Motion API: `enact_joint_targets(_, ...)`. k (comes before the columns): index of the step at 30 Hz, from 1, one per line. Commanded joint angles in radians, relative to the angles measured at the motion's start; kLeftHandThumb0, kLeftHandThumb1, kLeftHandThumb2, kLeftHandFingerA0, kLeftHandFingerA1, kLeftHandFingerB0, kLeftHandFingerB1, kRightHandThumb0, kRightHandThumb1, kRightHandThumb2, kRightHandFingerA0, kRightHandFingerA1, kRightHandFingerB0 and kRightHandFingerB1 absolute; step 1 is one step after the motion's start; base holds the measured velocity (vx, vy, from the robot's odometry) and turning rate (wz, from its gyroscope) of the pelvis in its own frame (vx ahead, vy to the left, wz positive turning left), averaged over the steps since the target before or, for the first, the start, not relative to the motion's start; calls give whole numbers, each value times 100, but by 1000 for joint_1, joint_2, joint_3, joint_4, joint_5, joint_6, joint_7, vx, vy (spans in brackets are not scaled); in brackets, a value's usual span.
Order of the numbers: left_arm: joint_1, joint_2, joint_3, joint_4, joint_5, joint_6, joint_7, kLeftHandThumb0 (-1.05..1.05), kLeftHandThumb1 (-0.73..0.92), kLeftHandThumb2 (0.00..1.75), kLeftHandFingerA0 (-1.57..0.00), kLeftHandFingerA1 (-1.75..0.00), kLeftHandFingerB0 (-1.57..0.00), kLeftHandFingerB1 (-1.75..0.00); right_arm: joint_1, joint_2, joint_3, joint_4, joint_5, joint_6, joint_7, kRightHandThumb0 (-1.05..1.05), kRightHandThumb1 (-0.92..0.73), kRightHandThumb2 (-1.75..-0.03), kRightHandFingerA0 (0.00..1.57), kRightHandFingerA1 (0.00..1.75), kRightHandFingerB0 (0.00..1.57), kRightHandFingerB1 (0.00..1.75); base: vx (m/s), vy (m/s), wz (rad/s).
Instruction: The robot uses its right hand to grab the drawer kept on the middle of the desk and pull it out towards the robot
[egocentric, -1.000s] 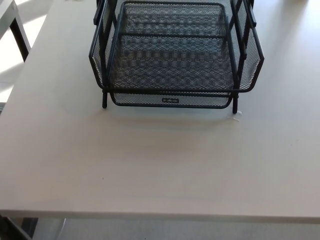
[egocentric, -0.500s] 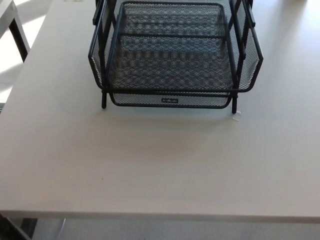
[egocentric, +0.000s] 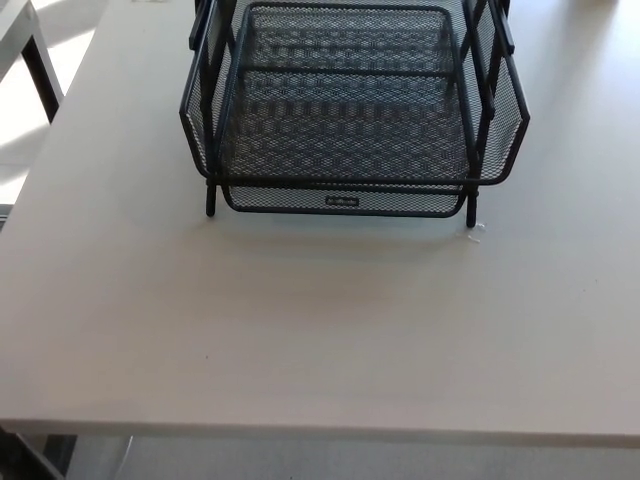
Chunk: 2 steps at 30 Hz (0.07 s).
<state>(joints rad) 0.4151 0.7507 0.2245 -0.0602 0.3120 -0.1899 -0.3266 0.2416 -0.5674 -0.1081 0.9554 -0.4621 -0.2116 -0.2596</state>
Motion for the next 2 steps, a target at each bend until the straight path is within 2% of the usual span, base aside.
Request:
enact_joint_targets(1, 0, 2, 8, 3, 14, -2, 10, -33, 59, 58, -80, -83, -75, -54, 16, -15, 18, -29, 11, 55, -49, -91, -69, -61, 42, 43, 34, 36, 0, 0, 0)
enact_joint_targets(2, 0, 4, 12, 8, 13, -9, 12, -34, 60, 58, -80, -83, -75, -54, 10, -14, 24, -30, 7, 53, -57, -92, -69, -62, 42, 44, 34, 37, 0, 0, 0)
